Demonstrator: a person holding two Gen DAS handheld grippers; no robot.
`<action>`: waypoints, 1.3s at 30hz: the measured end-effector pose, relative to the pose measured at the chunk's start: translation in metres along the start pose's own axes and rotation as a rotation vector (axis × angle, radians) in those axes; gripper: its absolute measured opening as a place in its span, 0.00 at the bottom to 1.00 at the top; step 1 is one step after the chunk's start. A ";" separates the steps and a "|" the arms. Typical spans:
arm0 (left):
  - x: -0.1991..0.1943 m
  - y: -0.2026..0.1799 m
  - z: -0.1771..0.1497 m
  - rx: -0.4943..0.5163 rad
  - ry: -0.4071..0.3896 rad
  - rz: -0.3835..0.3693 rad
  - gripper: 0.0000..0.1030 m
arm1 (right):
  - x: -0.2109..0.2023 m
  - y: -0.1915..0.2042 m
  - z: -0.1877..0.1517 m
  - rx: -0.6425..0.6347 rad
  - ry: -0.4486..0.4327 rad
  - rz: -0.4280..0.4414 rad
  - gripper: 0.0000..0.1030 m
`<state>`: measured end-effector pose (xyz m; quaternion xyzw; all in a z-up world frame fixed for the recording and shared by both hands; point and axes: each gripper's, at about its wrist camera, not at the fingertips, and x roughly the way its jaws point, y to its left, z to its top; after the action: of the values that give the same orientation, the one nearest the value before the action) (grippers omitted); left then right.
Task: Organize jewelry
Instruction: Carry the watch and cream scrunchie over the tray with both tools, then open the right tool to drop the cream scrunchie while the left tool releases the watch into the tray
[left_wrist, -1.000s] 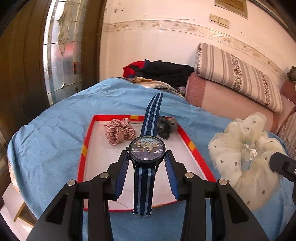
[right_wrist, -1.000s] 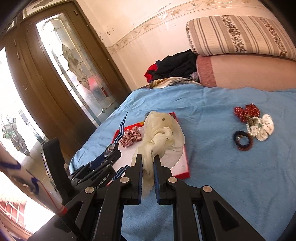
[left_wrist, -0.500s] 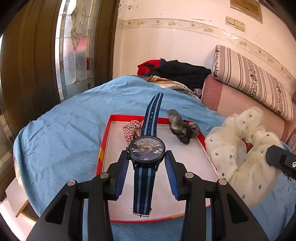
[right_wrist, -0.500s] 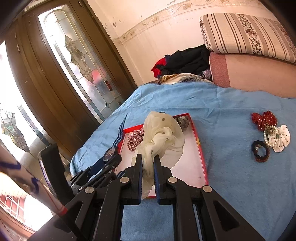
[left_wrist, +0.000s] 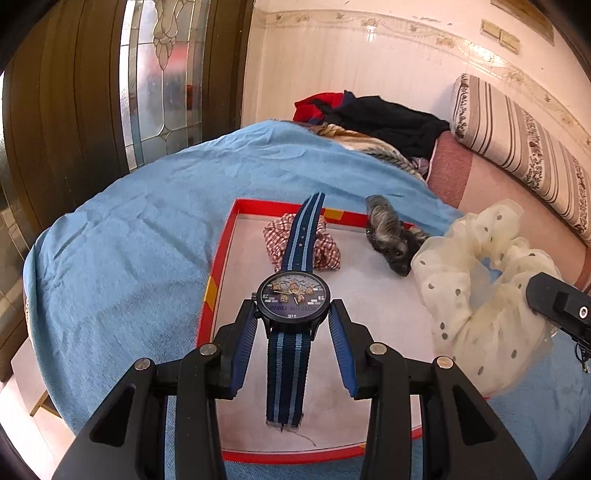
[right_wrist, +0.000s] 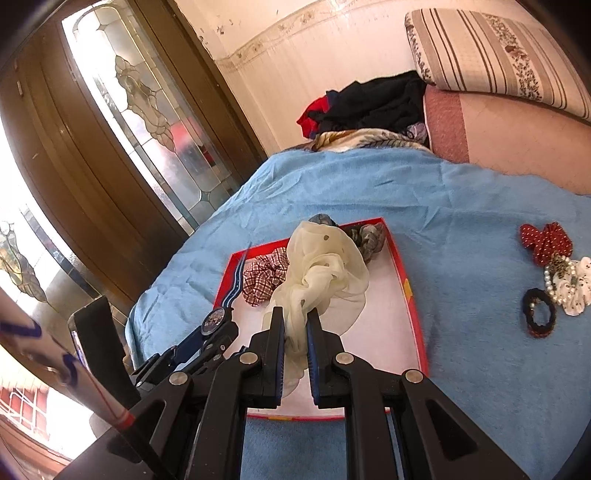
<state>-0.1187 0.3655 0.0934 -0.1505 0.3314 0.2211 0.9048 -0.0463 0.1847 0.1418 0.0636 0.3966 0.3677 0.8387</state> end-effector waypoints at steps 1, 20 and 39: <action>0.001 0.001 0.000 -0.002 0.002 0.003 0.38 | 0.004 0.000 0.000 0.004 0.004 0.000 0.12; 0.028 0.010 -0.003 -0.033 0.081 0.077 0.38 | 0.054 -0.010 0.008 0.063 0.078 0.025 0.12; 0.056 0.023 0.005 -0.072 0.149 0.100 0.38 | 0.096 -0.019 0.012 0.074 0.126 -0.015 0.12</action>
<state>-0.0894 0.4037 0.0567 -0.1825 0.3968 0.2660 0.8594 0.0130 0.2374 0.0833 0.0680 0.4625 0.3498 0.8119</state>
